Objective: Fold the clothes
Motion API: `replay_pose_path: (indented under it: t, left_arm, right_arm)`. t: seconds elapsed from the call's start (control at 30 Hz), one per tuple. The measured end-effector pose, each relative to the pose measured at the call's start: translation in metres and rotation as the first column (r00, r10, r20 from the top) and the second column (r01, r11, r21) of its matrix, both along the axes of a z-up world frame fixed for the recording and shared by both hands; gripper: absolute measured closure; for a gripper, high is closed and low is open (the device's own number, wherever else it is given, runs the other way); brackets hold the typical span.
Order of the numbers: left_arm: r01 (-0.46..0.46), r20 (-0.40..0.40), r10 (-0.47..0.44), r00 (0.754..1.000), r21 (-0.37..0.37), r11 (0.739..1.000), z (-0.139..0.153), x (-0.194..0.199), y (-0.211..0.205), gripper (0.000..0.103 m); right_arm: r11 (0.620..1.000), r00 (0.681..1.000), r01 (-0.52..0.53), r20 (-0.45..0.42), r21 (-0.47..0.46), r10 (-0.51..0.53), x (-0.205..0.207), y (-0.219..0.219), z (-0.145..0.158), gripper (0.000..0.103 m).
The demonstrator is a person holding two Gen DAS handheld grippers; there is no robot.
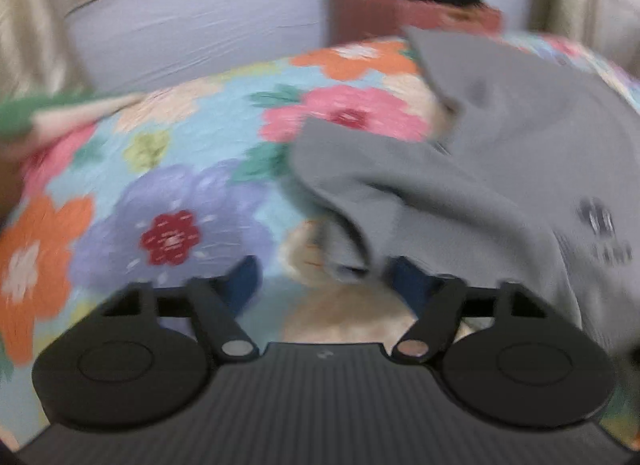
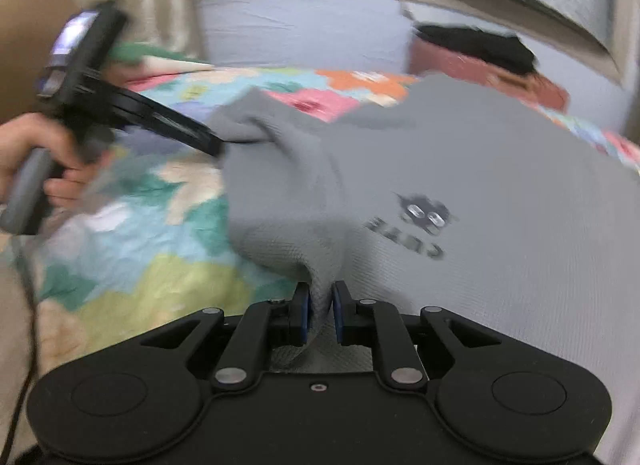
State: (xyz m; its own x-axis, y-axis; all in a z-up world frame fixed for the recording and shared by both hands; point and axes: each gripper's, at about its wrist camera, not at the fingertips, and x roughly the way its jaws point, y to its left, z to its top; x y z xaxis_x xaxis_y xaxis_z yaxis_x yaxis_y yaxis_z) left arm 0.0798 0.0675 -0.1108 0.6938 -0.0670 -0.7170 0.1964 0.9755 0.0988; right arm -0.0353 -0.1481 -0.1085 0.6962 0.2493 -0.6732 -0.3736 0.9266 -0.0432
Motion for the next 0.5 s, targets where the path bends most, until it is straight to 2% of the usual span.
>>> replay_pose_path:
  t: [0.07,0.2,0.27,0.3,0.33,0.37,0.4,0.43,0.5]
  left_arm:
    - [0.019,0.031,-0.02,0.999,0.024,1.0,0.001,0.0,-0.005,0.038]
    - [-0.092,-0.019,0.091,0.996,-0.106,0.99,-0.002,0.015,0.011,0.038]
    - [-0.136,-0.048,0.13,0.99,-0.156,0.978,-0.006,0.022,0.02,0.039]
    - [-0.138,-0.051,0.131,0.99,-0.162,0.977,-0.007,0.024,0.021,0.05]
    - [-0.143,-0.06,0.135,0.989,-0.171,0.975,-0.007,0.026,0.023,0.071]
    - [-0.151,-0.074,0.139,0.988,-0.183,0.971,-0.006,0.028,0.024,0.082]
    - [-0.166,-0.081,0.152,0.985,-0.199,0.966,-0.003,0.029,0.026,0.089]
    - [-0.186,-0.082,0.172,0.982,-0.216,0.958,0.002,0.03,0.029,0.097]
    - [-0.21,-0.033,0.209,0.977,-0.246,0.946,0.015,0.028,0.037,0.097]
  right_arm:
    - [0.999,0.999,-0.041,0.027,-0.031,0.042,-0.004,0.006,0.005,0.086]
    - [0.993,0.996,-0.067,0.052,-0.097,0.073,0.0,0.016,0.005,0.081]
    - [0.987,0.995,-0.067,0.059,-0.145,0.077,0.001,0.024,0.002,0.074]
    - [0.982,0.994,-0.074,0.065,-0.173,0.087,0.001,0.028,0.0,0.07]
    - [0.973,0.992,-0.083,0.075,-0.214,0.101,0.0,0.034,-0.002,0.06]
    - [0.961,0.989,-0.091,0.086,-0.262,0.117,-0.001,0.041,-0.004,0.046]
    - [0.936,0.987,-0.089,0.094,-0.339,0.128,-0.002,0.048,-0.01,0.041]
    - [0.898,0.986,-0.08,0.101,-0.432,0.136,-0.002,0.057,-0.018,0.04]
    - [0.847,0.984,-0.069,0.106,-0.527,0.146,-0.001,0.065,-0.031,0.044]
